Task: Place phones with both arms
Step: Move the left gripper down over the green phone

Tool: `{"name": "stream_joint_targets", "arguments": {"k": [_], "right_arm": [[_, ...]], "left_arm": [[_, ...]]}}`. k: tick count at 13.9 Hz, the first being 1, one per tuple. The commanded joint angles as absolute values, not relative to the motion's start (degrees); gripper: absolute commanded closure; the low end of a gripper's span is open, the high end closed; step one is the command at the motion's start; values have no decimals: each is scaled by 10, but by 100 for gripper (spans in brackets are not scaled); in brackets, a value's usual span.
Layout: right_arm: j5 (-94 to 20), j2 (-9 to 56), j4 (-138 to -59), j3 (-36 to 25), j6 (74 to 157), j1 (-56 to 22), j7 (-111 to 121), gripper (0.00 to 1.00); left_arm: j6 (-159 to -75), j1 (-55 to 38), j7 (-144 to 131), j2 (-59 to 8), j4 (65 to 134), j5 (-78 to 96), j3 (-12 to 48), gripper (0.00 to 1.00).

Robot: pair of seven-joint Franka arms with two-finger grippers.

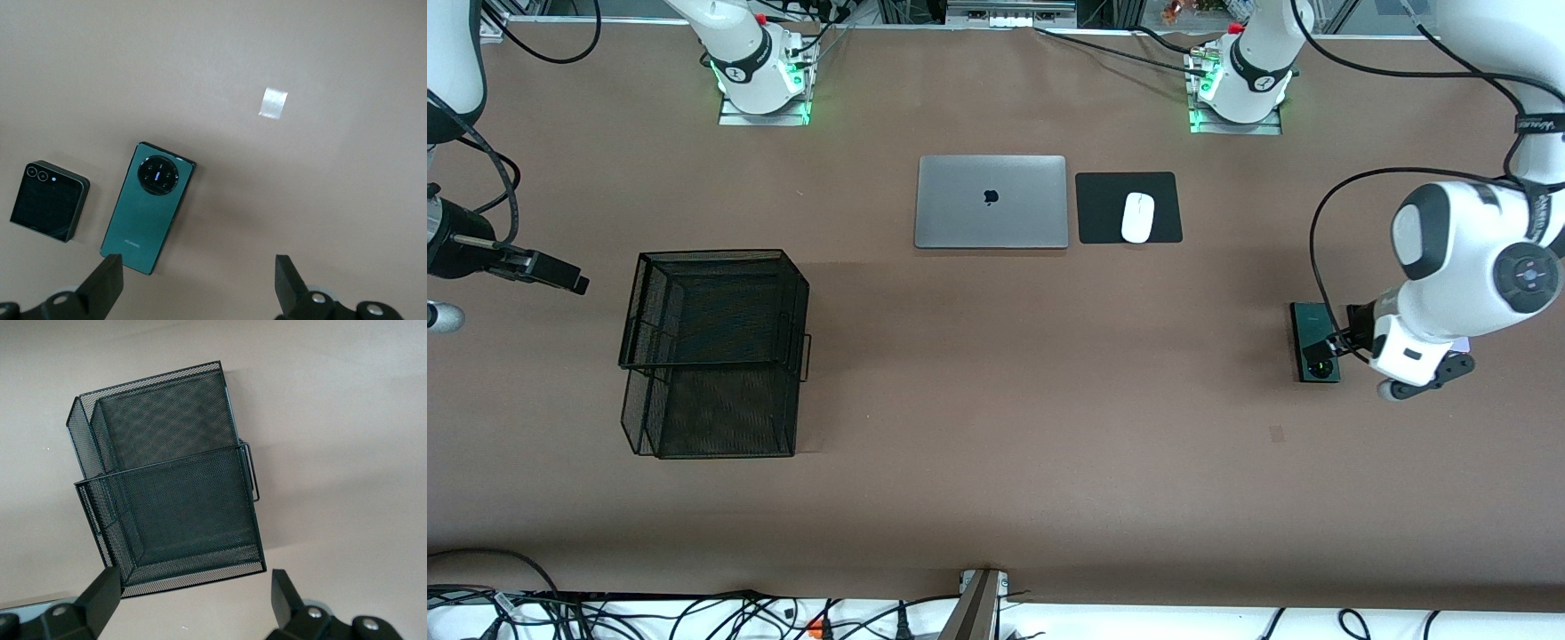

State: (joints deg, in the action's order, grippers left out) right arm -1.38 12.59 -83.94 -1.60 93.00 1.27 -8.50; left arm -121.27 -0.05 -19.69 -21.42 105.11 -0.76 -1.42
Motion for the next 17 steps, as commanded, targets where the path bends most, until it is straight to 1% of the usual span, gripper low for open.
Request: {"name": "stream_joint_targets", "arguments": {"k": [1,3,5,8,11,14,17], "right_arm": [[-24,126,-836,-13,925,17,-79,0],[-25,126,-836,-13,925,17,-79,0],[-25,126,-836,-11,925,17,-79,0],[-25,126,-836,-10,925,17,-79,0],[-25,126,-836,-10,926,17,-79,0],[-25,126,-836,-10,926,17,-79,0],[-29,126,-836,-10,925,17,-79,0]], "left_arm": [[-1259,-4,-139,-217,1086,-60,-17,0],[-1286,10,-69,-224,1099,-60,-17,0],[-1357,38,-6,-234,1130,-60,-16,0],[-1407,59,44,-272,1137,-58,-11,0],[-1490,62,48,-283,1185,-57,-4,0],[-1498,83,92,-281,1209,-57,29,0],[-1499,148,134,-280,1219,-58,80,0]]}}
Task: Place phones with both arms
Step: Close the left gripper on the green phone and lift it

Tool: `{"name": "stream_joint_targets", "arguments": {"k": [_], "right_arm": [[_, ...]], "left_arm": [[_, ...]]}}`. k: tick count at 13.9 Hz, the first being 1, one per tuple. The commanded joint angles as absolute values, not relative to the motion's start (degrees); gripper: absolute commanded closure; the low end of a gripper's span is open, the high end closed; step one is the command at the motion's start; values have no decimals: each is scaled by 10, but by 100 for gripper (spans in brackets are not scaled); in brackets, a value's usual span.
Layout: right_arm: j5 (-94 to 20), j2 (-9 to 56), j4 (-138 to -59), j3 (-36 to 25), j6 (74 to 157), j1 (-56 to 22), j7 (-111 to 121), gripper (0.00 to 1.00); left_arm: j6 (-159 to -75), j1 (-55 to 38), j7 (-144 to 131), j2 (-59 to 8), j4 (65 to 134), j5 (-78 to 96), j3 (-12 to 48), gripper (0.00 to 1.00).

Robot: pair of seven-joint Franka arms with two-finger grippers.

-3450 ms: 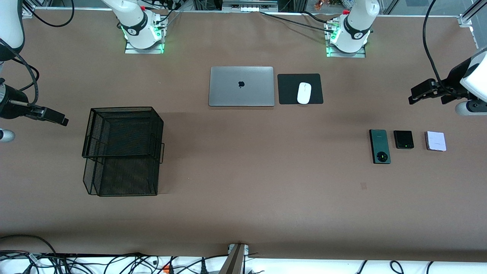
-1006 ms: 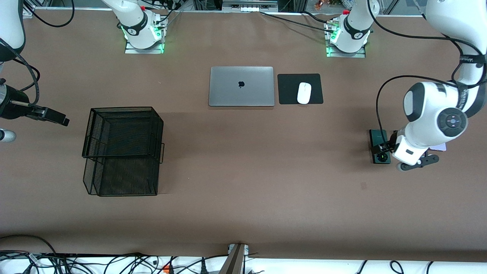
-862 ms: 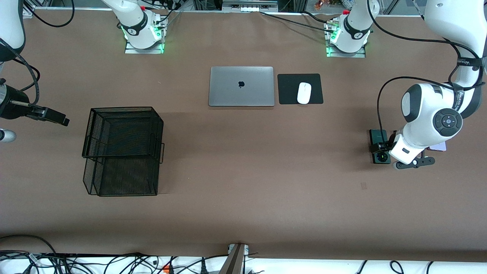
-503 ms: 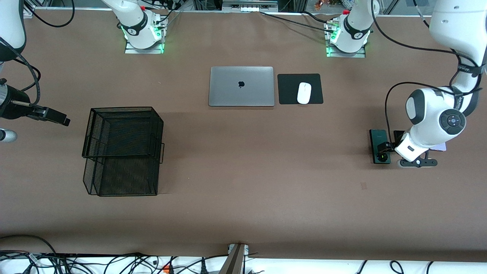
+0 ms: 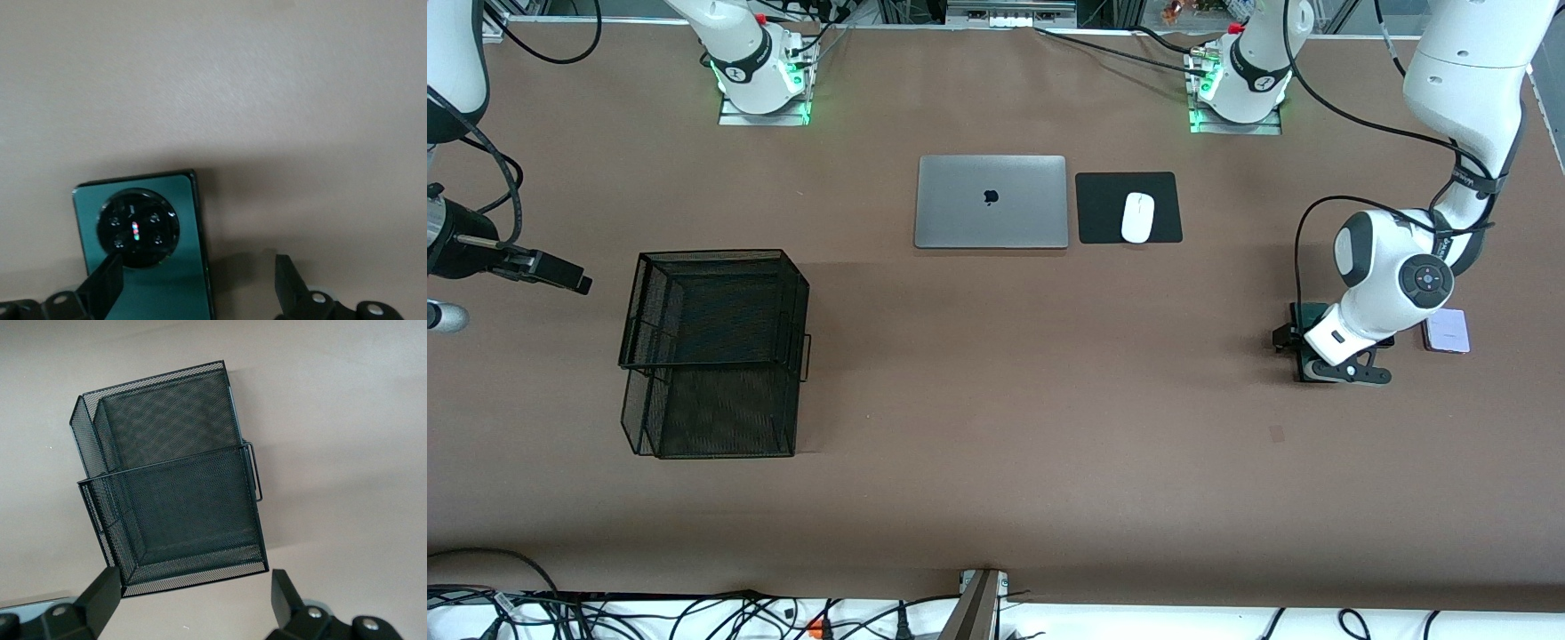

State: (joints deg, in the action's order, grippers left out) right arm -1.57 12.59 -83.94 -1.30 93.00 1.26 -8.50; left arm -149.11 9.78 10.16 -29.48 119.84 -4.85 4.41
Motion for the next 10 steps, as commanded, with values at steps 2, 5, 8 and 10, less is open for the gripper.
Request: {"name": "stream_joint_targets", "arguments": {"k": [2,5,8,10], "right_arm": [[-31,126,-836,-10,925,17,-79,0],[-32,126,-836,-10,924,17,-79,0],[-32,126,-836,-10,925,17,-79,0],[-32,126,-836,-9,924,17,-79,0]], "left_arm": [[-1499,160,155,-279,1219,-57,86,0],[-1499,166,158,-280,1219,-57,86,0],[-1499,175,148,-279,1224,-57,86,0],[-1500,176,135,-279,1228,-57,86,0]]}}
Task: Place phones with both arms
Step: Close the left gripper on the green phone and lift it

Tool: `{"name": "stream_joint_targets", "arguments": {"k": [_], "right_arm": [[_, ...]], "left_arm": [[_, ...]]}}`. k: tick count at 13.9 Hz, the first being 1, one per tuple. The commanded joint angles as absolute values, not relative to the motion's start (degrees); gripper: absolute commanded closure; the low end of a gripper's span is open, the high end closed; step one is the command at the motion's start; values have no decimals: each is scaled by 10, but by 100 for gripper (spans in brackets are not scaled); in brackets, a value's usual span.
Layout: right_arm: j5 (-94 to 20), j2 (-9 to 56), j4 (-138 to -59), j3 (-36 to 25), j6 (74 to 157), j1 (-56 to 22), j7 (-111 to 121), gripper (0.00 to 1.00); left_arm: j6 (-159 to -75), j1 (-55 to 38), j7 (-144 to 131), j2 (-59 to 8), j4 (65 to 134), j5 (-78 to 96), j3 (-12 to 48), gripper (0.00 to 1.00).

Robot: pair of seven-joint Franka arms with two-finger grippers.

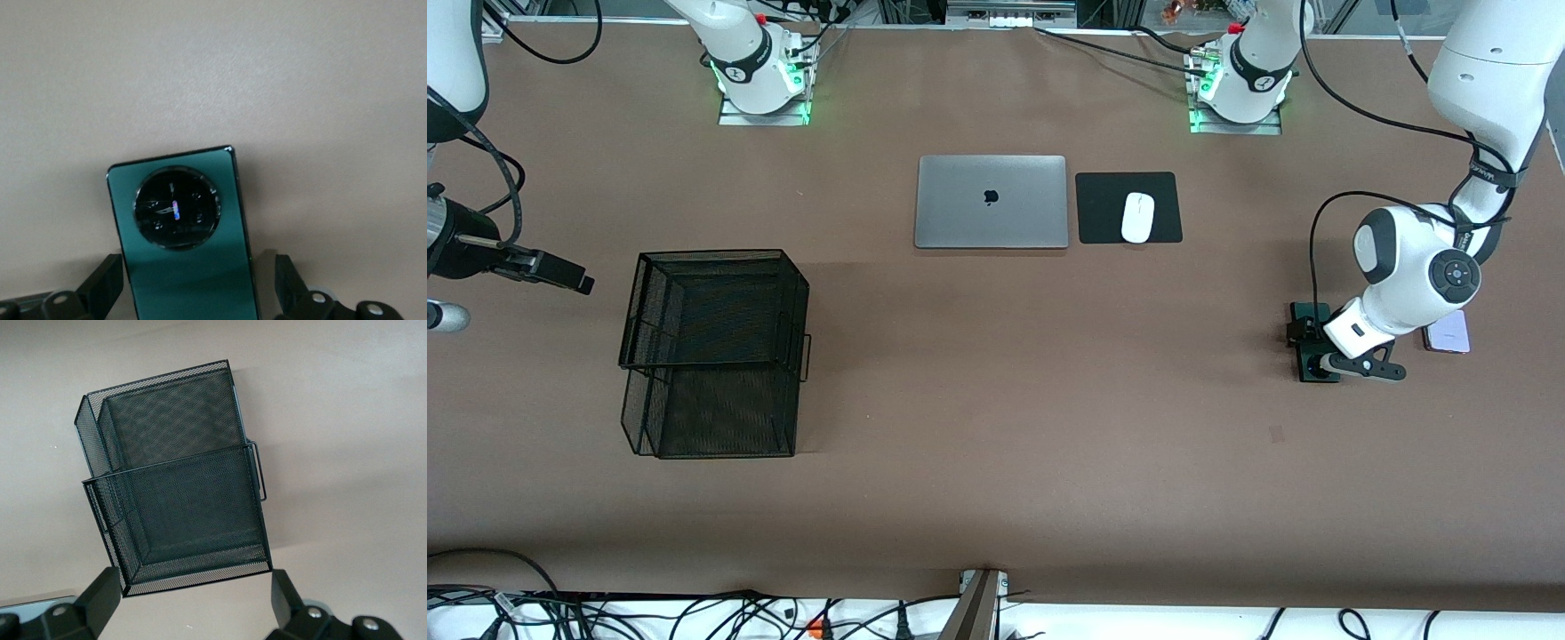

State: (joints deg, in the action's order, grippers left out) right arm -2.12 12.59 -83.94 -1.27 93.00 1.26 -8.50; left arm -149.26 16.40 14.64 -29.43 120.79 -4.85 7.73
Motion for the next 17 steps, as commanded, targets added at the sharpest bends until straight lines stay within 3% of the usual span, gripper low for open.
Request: {"name": "stream_joint_targets", "arguments": {"k": [1,16,17], "right_arm": [[-32,126,-836,-10,924,17,-79,0],[-32,126,-836,-9,923,16,-79,0],[-31,126,-836,-9,924,16,-79,0]], "left_arm": [[-1500,176,129,-279,1227,-57,86,0],[-1529,175,38,-307,1227,-57,86,0],[-1528,175,38,-308,1227,-57,86,6]]}}
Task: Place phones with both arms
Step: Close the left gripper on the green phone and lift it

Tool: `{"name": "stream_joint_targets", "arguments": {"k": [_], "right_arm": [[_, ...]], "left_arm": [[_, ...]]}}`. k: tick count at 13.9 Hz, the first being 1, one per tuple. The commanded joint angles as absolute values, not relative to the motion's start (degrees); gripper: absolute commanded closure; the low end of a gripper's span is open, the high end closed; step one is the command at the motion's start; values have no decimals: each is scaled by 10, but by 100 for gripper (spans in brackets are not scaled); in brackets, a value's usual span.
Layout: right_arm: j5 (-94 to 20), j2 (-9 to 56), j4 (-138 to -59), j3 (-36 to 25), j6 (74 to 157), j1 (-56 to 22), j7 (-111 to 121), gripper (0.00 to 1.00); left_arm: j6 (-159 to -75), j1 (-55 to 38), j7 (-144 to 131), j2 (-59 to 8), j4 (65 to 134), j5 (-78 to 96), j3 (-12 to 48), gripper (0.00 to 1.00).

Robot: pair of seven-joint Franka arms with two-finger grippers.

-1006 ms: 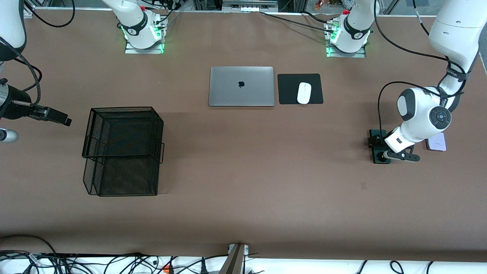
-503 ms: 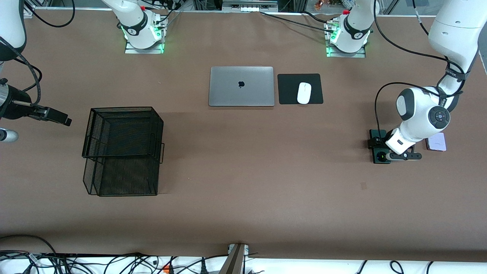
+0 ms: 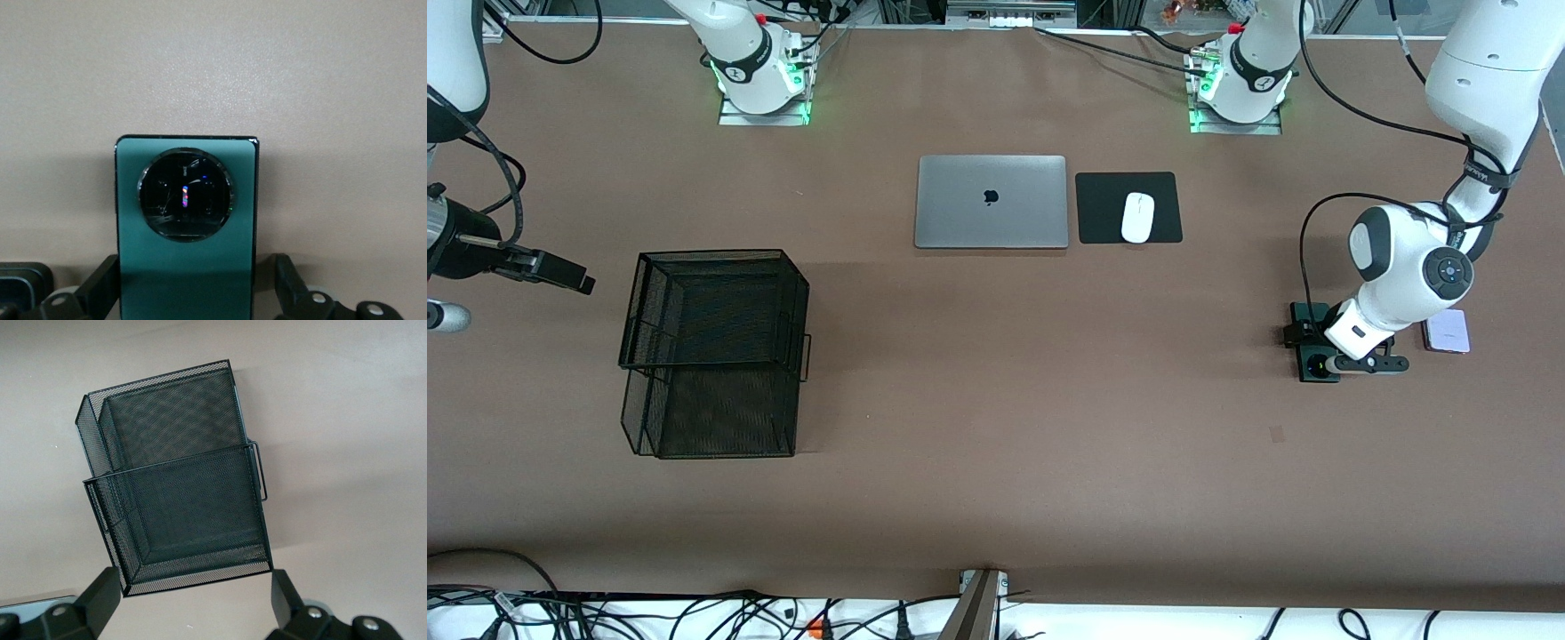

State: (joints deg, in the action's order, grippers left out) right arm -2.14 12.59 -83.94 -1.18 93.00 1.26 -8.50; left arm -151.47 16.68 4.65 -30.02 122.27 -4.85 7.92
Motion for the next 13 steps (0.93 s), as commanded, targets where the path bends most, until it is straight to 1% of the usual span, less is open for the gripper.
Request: {"name": "stream_joint_targets", "arguments": {"k": [1,2,3,6,7,8,10,12,13], "right_arm": [[-31,126,-836,-9,923,16,-79,0],[-31,126,-836,-9,923,17,-79,0],[-31,126,-836,-9,924,16,-78,0],[-31,126,-836,-9,924,16,-79,0],[-31,126,-836,-9,924,16,-79,0],[-32,126,-836,-9,924,16,-79,0],[-32,126,-836,-9,924,16,-79,0],[-31,126,-836,-9,924,17,-78,0],[-31,126,-836,-9,924,16,-78,0]], "left_arm": [[-1529,176,38,-308,1226,-57,86,24],[-1529,176,39,-308,1226,-57,86,40],[-1528,176,40,-308,1225,-57,86,53],[-1525,176,35,-308,1219,-57,86,86],[-1524,176,32,-308,1215,-57,86,95],[-1515,175,28,-308,1205,-57,86,100],[-1453,170,26,-308,1168,-57,86,100],[-1374,165,26,-308,1116,-55,87,100],[-1349,158,17,-308,1095,-55,88,100]]}}
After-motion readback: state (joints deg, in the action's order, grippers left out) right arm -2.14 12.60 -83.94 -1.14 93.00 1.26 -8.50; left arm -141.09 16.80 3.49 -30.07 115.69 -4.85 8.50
